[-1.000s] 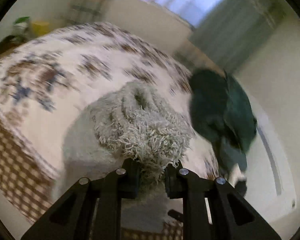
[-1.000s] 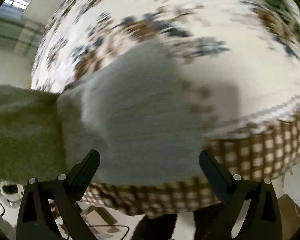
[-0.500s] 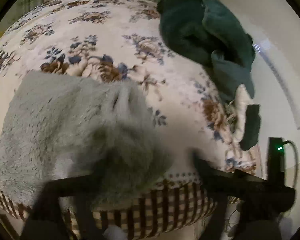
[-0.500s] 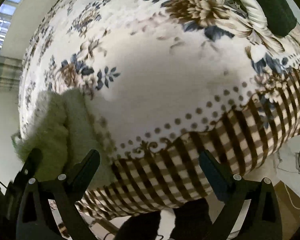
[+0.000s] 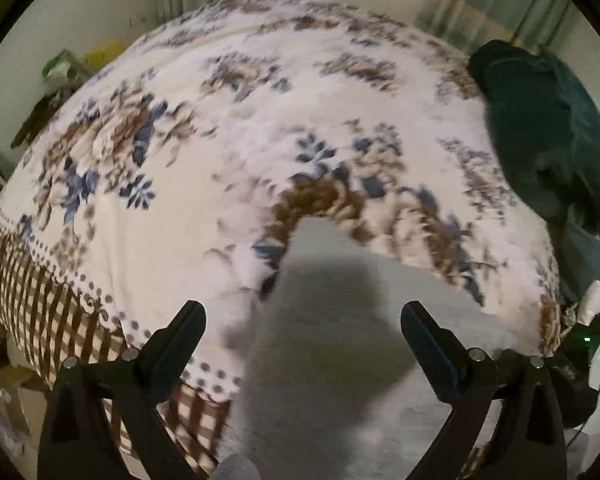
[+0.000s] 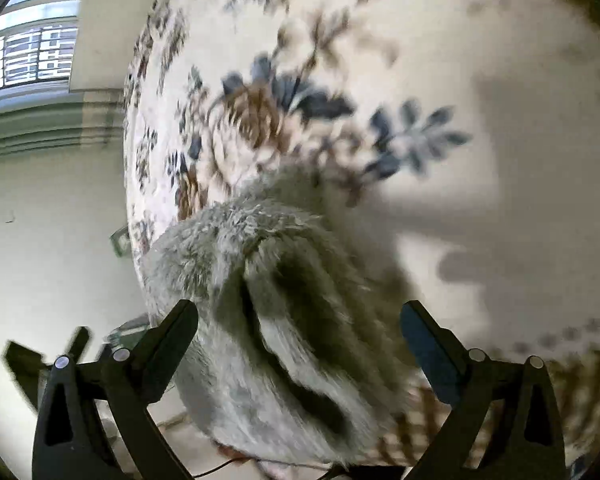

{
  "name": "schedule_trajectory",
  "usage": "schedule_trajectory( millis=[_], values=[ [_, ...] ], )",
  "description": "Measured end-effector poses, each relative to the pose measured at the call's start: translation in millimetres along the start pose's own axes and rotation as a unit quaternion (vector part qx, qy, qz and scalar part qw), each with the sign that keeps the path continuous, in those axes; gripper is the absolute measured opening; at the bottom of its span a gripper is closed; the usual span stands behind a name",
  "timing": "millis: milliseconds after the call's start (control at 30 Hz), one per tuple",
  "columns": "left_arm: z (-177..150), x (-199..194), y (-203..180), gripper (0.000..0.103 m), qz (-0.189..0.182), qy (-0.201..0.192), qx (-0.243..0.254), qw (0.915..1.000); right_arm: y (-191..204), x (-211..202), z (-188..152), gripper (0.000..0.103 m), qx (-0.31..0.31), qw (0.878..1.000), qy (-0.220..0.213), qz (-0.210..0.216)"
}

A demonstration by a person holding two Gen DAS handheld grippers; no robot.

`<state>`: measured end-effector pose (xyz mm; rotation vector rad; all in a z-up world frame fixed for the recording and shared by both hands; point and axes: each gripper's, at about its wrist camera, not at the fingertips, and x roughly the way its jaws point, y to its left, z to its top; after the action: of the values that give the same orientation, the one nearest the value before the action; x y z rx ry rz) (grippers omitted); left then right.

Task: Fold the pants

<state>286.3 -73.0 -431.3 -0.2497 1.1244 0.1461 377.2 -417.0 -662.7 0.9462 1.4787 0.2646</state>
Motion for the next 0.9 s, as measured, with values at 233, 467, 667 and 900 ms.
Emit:
schedule_trajectory(
  millis=[233,467,667,900],
  values=[
    [7,39,-7,0.100,-0.017,0.030,0.023,0.9992,15,-33,-10,0.019,-0.019,0.997,-0.068,-0.035],
    [7,75,-26,0.100,-0.013,0.063,0.056,0.9964,-31,-40,-1,0.068,0.050,0.997,-0.048,-0.043],
    [7,83,-24,0.100,-0.016,0.066,0.053,0.9963,-54,-36,-51,0.088,0.071,0.997,-0.023,0.014],
    [10,101,-14,0.102,-0.023,0.090,0.036,0.9951,-96,23,-81,0.042,0.109,0.993,0.019,-0.045]
  ],
)
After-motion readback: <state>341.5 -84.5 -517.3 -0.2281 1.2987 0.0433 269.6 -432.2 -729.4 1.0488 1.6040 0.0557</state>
